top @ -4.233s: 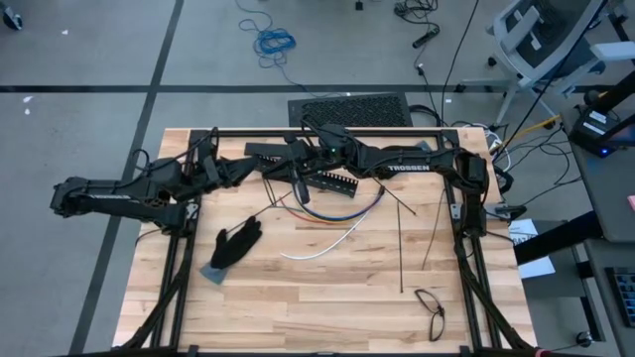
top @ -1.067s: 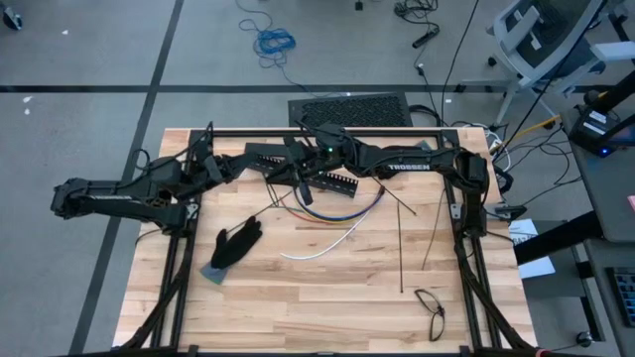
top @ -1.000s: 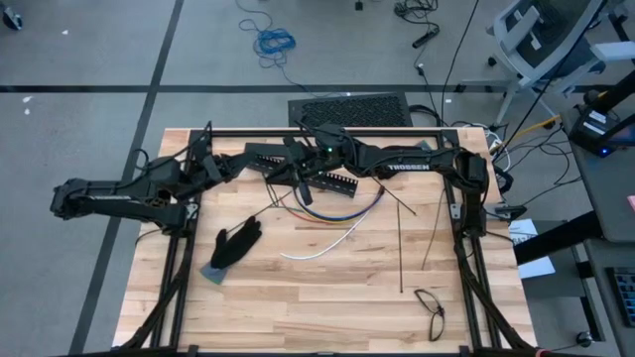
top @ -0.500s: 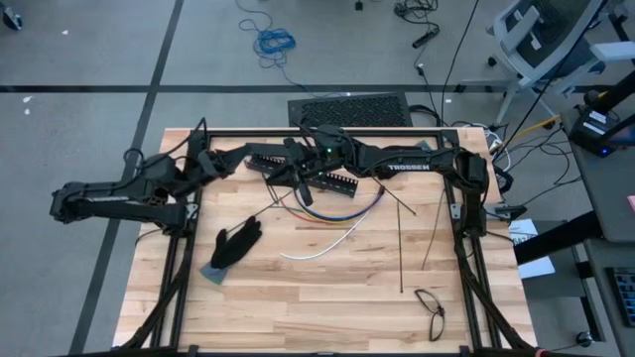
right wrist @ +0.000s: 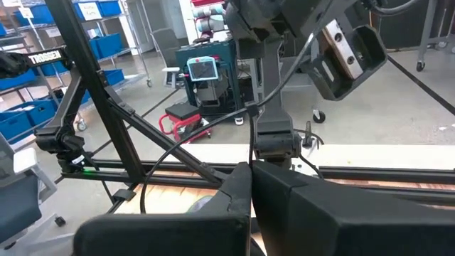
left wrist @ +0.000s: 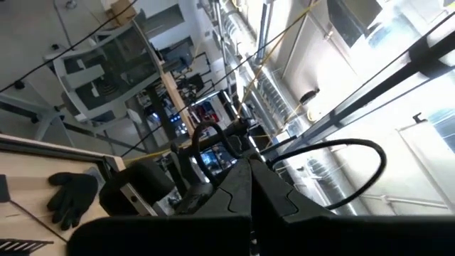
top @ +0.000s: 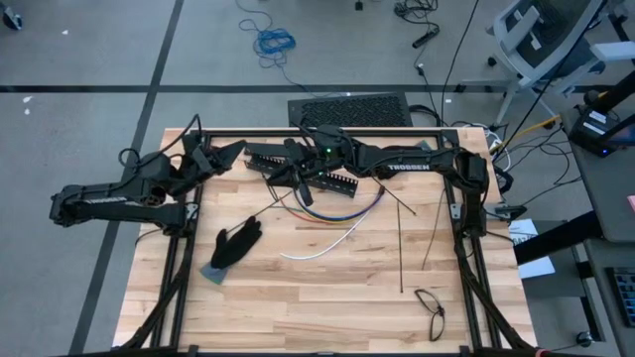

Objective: Ziptie cables
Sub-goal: Prepare the zip tie

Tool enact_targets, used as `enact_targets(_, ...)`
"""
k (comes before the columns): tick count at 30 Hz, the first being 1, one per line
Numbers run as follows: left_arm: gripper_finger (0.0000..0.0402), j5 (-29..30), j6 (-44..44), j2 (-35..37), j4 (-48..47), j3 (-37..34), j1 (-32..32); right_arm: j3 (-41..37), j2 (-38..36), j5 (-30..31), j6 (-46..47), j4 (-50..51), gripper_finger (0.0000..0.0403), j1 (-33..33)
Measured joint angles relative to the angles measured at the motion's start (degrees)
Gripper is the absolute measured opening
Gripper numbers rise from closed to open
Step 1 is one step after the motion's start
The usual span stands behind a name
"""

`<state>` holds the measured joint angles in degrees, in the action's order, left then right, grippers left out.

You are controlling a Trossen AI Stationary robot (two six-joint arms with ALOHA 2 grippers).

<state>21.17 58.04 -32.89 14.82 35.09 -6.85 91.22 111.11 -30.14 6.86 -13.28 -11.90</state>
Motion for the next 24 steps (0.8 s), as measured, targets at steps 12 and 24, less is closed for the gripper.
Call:
enact_targets(12,0.0,0.1,0.0,1.9,0.2,0.0,-1.5,0.0,0.0,-0.2,0.0,1.2,0.0,0.0)
enact_targets(24,0.0,0.3,-0.3,2.7,0.1,0.0,-1.9,0.0,0.1,-0.2,0.0,1.3,0.0,0.0)
